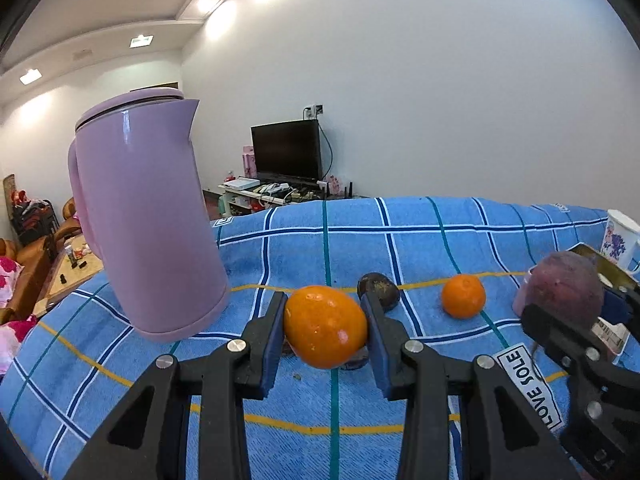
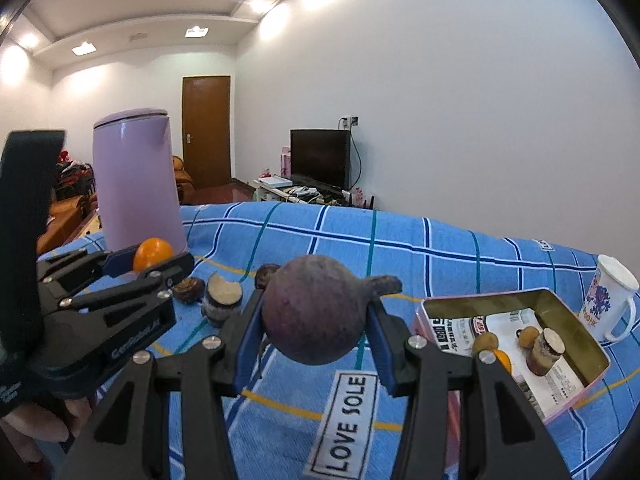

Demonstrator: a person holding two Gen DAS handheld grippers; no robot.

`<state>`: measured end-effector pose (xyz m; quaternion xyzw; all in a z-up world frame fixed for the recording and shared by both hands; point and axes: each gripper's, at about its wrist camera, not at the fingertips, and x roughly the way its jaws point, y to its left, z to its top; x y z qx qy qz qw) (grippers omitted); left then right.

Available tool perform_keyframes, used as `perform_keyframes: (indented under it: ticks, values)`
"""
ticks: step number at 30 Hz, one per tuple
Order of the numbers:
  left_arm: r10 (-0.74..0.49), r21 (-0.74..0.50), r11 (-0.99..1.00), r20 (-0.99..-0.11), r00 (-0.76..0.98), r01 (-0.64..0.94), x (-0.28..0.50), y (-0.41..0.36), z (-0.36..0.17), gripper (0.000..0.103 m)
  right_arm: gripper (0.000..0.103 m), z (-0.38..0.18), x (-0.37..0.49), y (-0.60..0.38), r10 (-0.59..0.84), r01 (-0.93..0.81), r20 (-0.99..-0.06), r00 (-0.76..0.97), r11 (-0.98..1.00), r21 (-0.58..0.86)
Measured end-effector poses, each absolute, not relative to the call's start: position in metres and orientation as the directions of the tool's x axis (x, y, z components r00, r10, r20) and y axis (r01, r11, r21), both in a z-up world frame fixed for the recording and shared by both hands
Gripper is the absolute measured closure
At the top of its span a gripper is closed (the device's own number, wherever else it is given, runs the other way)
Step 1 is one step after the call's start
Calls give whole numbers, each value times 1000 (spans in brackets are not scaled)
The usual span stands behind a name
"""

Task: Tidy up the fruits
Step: 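Carry the purple fruit and the orange in both grippers toward the pink tin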

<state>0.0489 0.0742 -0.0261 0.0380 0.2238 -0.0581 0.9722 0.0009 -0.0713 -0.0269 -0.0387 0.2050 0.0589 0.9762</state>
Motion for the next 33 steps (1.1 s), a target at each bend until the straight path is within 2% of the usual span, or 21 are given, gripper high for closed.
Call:
perform_keyframes:
  ticks: [11,23,33]
  values:
    - [-75,94,987,-458,886,132,34,41,-28,64,52,-25,-17,-110,63,-104,-387,920,991,-86]
    - [-121,48,986,-441,889,159,27,10,-19,64,52,-21,-22,-148,23,-58,-371,928,995,-84]
    - [-174,32,978,-428,887,207,23,-27,-9,64,52,-12,-33,-177,-33,-3,-315,949,993,-115]
